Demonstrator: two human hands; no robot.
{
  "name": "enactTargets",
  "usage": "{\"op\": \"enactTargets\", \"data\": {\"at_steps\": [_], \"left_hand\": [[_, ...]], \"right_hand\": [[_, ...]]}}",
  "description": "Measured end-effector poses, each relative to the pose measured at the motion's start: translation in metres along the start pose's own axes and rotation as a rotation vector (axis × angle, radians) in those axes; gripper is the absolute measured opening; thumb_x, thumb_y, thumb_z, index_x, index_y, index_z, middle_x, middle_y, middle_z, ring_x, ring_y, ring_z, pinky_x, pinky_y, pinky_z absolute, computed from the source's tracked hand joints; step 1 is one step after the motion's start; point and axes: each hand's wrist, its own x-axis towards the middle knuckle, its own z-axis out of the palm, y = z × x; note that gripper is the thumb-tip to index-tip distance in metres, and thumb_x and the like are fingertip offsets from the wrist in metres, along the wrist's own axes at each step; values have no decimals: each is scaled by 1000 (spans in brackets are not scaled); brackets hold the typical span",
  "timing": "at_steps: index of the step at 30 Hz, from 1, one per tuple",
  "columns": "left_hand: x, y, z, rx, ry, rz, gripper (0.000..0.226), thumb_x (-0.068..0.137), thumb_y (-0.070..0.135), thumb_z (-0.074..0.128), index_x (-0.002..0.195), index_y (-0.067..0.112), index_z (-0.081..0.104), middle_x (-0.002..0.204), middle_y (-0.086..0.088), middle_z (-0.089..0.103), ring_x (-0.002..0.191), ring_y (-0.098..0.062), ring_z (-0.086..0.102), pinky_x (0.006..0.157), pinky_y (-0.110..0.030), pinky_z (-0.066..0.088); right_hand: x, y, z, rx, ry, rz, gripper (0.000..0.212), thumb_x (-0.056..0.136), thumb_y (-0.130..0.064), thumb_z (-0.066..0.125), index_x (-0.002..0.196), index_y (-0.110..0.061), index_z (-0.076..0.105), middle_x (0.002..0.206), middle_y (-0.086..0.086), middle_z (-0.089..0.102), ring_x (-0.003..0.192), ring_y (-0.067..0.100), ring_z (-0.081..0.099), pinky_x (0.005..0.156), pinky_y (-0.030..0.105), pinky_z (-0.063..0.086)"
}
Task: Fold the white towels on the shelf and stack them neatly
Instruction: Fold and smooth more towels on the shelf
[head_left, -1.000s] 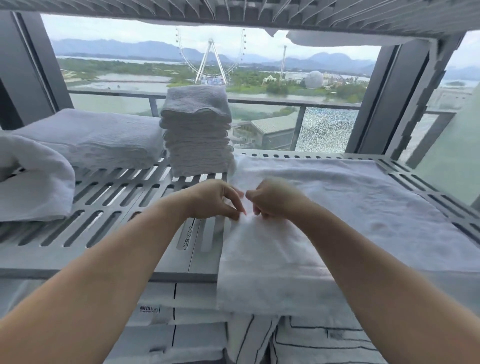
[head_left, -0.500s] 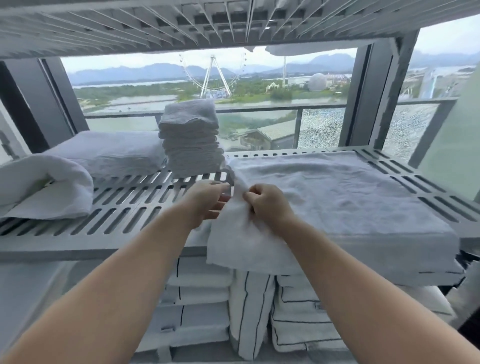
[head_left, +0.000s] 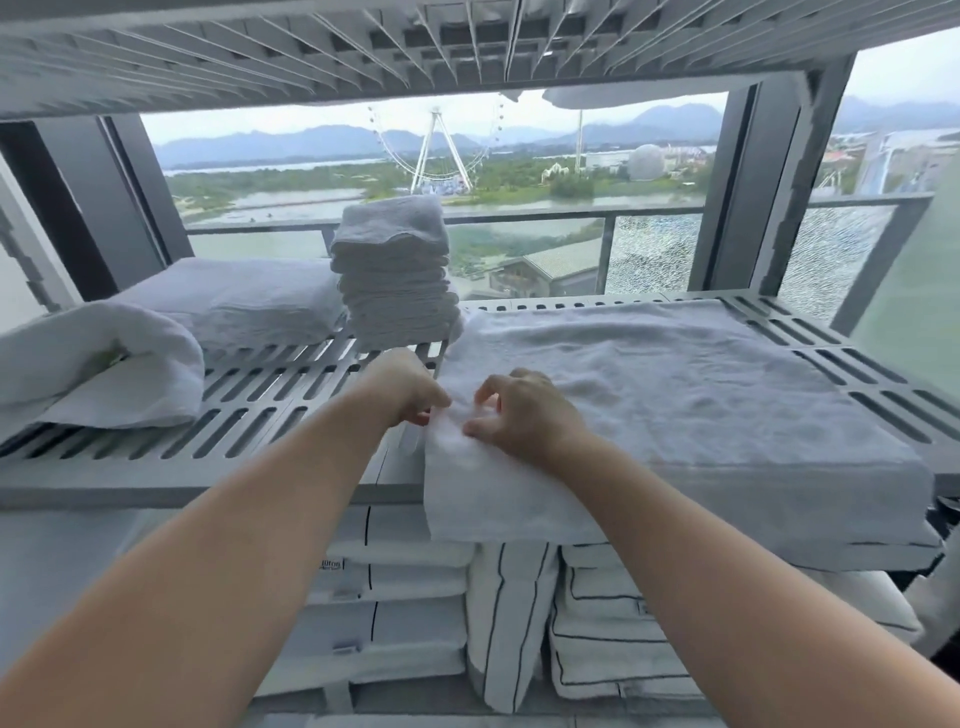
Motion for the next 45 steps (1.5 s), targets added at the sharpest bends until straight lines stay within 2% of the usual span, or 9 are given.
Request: {"op": "enactTargets", "data": {"at_steps": [6,13,19,22,25,28,31,36,45], "left_hand": [[37,-4,-5,236,272,348,15,86,32,65,100,26,67,89,10,62,90,-16,60,77,-32,48],[96,10,20,286,129,659,26,93,16,62,116,26,70,119,6,70,112,-15,64,101,-34,48],[144,34,52,482,61,666,33,94,30,57,127,31,61,134,0,62,122,-24,57,100,-37,46],[164,51,67,506,35,639,35,96,32,49,129,27,59,134,-3,61,123,-24,55,100,-37,45],[179,68,79,653,70,577,35,98,39,43,124,22,59,126,-7,63,115,-28,57,85,-37,45],[188,87,82,725,77,512,33,100,40,38,104,20,64,115,-9,64,105,-29,59,79,-37,47],[196,104,87,699,79,457,29,98,38,42,89,18,61,112,-9,62,100,-28,56,77,-36,45],[207,122,109,620,46,317,42,98,42,42,134,22,51,137,-8,48,124,-29,49,96,-45,47],[238,116,134,652,102,222,66,93,58,40,147,21,39,150,-11,44,137,-34,36,110,-47,31]], "right_hand": [[37,3,-9,-76,100,-78,44,90,-49,59,68,-13,70,62,-1,66,64,17,62,62,32,51],[91,49,-21,-191,-5,111,39,98,-37,50,134,-25,58,143,7,51,137,25,41,112,38,32],[92,88,-26,-245,-303,182,67,99,-61,38,158,-30,24,167,7,9,154,22,4,122,35,5],[95,97,-37,-229,-313,172,61,99,-60,41,153,-31,36,163,2,28,151,19,21,119,33,16],[105,109,-63,-147,-116,157,33,97,-46,54,111,-22,71,113,1,73,106,19,64,90,30,46],[109,134,-89,-88,25,197,19,95,-31,56,89,-21,71,78,-4,76,71,9,67,76,29,51],[115,173,-102,-139,184,280,20,91,-22,53,91,-17,72,86,3,75,88,21,67,83,34,53],[139,235,-118,-188,251,367,23,92,-21,52,105,-18,72,101,5,72,98,27,63,77,31,48],[182,277,-115,-375,-109,282,58,89,-6,40,143,-25,49,144,7,50,128,29,50,101,40,47]]}}
